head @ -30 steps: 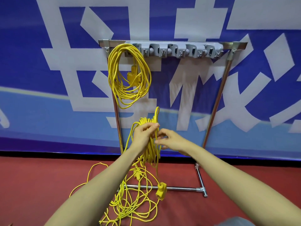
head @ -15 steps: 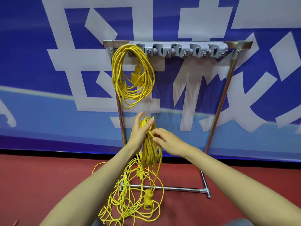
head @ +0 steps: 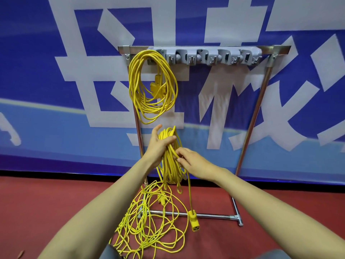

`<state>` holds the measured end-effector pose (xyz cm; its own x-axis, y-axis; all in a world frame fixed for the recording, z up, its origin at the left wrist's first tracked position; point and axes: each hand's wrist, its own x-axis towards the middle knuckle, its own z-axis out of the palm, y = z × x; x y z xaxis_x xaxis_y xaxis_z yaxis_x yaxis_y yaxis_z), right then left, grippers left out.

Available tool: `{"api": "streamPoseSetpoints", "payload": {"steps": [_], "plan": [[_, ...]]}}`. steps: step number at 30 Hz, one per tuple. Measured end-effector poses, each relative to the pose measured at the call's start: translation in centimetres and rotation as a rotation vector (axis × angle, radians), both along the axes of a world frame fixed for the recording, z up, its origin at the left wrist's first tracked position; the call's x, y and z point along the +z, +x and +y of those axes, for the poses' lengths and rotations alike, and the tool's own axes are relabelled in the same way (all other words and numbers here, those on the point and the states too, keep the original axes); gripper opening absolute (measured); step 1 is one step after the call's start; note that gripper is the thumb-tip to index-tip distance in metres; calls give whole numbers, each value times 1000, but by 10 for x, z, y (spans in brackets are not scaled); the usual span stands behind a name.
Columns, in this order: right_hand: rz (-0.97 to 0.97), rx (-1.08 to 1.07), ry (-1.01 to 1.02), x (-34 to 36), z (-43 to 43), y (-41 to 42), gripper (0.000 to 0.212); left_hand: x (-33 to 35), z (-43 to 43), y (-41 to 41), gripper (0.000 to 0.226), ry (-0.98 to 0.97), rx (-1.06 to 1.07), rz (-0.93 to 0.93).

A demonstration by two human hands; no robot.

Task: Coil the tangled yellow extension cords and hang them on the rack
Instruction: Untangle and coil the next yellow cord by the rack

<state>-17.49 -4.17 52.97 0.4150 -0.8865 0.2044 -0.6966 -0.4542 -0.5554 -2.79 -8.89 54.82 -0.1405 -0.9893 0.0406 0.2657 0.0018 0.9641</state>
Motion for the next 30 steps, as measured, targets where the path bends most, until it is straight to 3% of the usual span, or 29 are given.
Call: {"api": "streamPoseSetpoints", "payload": {"steps": [8, 15, 19, 24, 26, 30], "plan": [[-171, -211, 52, -25, 3, -16, 24, 40, -12, -13, 44, -85, 2, 14], [-320, -276, 113, -47, 0, -23, 26, 82, -14, -16, 45, -116, -115, 102], [-306, -298, 161, -57, -7, -22, 17, 91, -18, -11, 44, -112, -202, 105], [-281, -399, 258, -83, -7, -44, 30, 99, -24, 0, 51, -57, -317, 219], [-286, -424, 260, -81, -11, -54, 32, 100, -22, 3, 52, -61, -383, 141], [-196, -427, 313, -71, -24, -71, 33, 99, -15, -5, 54, -109, -483, -201]]}}
